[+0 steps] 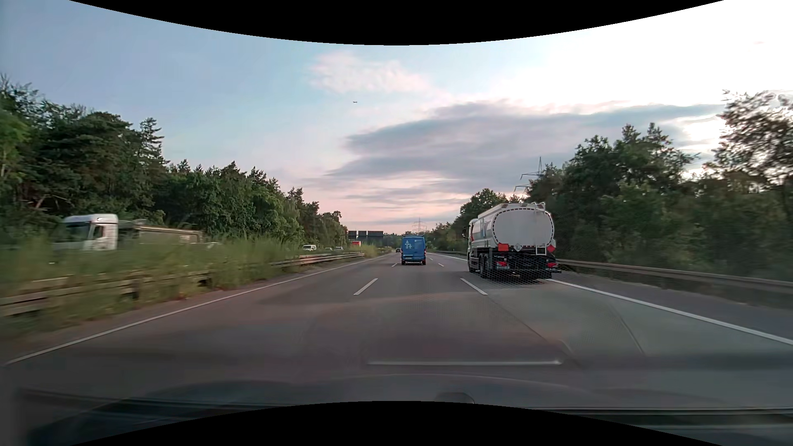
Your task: Follow the waypoints while adhering to traffic rules and regulations
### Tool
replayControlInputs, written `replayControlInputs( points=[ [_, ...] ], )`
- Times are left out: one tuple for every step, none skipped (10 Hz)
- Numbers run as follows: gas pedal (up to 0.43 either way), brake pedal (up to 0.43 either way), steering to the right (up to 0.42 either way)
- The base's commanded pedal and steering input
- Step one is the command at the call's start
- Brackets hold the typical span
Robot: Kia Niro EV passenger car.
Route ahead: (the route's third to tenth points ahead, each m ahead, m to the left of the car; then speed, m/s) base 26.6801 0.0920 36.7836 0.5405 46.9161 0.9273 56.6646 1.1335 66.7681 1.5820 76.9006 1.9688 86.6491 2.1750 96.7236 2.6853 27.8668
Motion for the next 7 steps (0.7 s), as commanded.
replayControlInputs(
  points=[
    [0.189, 0.000, -0.006],
    [0.189, 0.000, -0.006],
    [0.189, 0.000, -0.006],
    [0.189, 0.000, -0.006],
    [0.189, 0.000, -0.006],
    [0.189, 0.000, -0.006],
    [0.189, 0.000, -0.006]
  ],
)
